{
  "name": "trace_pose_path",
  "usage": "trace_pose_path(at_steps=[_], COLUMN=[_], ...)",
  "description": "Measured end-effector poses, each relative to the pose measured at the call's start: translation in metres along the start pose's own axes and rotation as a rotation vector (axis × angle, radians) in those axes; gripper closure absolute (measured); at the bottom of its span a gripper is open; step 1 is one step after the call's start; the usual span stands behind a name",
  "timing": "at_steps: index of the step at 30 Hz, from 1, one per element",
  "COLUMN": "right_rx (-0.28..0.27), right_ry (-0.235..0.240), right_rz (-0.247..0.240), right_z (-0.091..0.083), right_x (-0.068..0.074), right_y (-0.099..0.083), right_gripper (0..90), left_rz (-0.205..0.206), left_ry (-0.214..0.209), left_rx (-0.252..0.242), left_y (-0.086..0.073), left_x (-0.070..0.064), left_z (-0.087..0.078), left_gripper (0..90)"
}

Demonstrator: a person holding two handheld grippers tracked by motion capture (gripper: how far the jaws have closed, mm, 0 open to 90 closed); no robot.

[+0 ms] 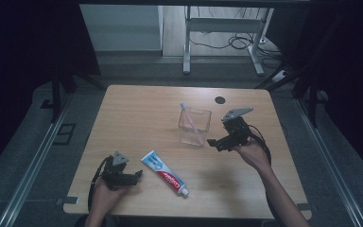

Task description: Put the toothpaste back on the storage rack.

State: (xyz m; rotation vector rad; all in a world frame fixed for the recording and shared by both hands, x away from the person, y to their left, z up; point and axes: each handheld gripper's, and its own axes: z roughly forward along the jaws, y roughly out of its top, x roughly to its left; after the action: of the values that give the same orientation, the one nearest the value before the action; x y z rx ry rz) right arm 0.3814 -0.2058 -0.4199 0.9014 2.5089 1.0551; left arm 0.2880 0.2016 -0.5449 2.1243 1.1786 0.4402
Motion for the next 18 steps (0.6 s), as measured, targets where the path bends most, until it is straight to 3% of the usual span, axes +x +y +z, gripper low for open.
trace_pose_path(at_steps=[18], right_rx=[0.012], right_ry=[-0.045], right_rz=[0.009], right_z=[-0.008], right_x=[0.003], right_y=[-0.043], right_gripper=[0.0], left_rz=[-0.006], left_ry=[0.0], left_rx=[-0.001], left_y=[0.0], left_x=[0.0], left_z=[0.0], left_gripper=[12.9])
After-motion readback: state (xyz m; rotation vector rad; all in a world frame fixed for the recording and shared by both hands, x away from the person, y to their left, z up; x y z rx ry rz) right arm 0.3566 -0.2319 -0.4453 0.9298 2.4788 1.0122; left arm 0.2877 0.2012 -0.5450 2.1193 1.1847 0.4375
